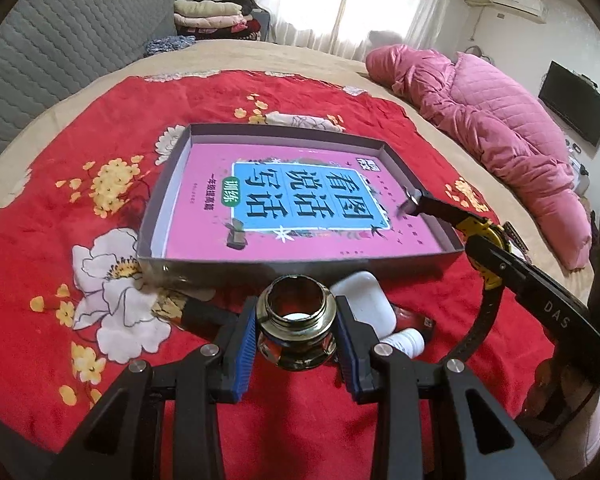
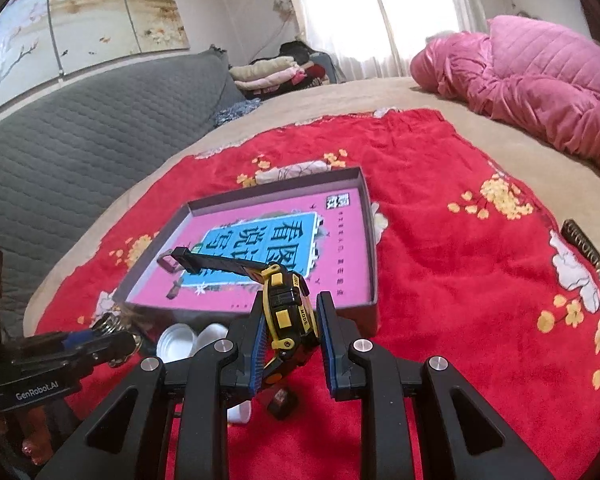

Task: Organize rigid objects
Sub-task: 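Carry the jar into the grey box with the left tool while the right tool carries the watch in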

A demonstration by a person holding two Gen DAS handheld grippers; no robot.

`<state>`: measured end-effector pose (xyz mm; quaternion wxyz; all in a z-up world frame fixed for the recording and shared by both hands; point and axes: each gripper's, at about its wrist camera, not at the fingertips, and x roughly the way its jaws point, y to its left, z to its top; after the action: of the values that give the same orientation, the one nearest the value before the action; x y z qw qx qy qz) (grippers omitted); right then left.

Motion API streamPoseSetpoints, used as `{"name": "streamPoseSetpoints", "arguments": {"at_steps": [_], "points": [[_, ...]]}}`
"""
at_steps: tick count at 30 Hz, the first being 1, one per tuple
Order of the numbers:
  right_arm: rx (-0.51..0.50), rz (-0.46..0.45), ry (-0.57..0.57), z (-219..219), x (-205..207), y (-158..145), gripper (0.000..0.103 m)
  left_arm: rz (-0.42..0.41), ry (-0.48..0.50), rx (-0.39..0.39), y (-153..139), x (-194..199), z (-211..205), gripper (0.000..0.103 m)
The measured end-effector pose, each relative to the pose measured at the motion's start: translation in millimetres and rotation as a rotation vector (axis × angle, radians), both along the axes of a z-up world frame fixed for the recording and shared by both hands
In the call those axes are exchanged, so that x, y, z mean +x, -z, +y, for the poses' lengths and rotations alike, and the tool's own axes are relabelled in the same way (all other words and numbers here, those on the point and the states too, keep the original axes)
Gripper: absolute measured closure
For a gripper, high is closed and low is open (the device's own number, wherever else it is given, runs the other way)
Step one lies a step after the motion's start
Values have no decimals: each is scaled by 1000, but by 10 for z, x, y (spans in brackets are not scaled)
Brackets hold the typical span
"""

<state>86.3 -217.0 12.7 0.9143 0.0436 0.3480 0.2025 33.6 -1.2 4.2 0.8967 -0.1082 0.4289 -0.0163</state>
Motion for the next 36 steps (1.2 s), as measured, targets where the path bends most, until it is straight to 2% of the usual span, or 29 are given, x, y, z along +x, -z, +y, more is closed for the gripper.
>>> {"name": "streamPoseSetpoints", "arguments": {"at_steps": [6,26,36], "points": [[18,-3,34,-61,137,23,79,-14,-15,43,-25,73,27,67],[44,-4,43,31,565,174,79,-17,-132,62,36,491,310,67],[61,1,52,1,711,241,79,9,-145,73,153,662,333,67]]}}
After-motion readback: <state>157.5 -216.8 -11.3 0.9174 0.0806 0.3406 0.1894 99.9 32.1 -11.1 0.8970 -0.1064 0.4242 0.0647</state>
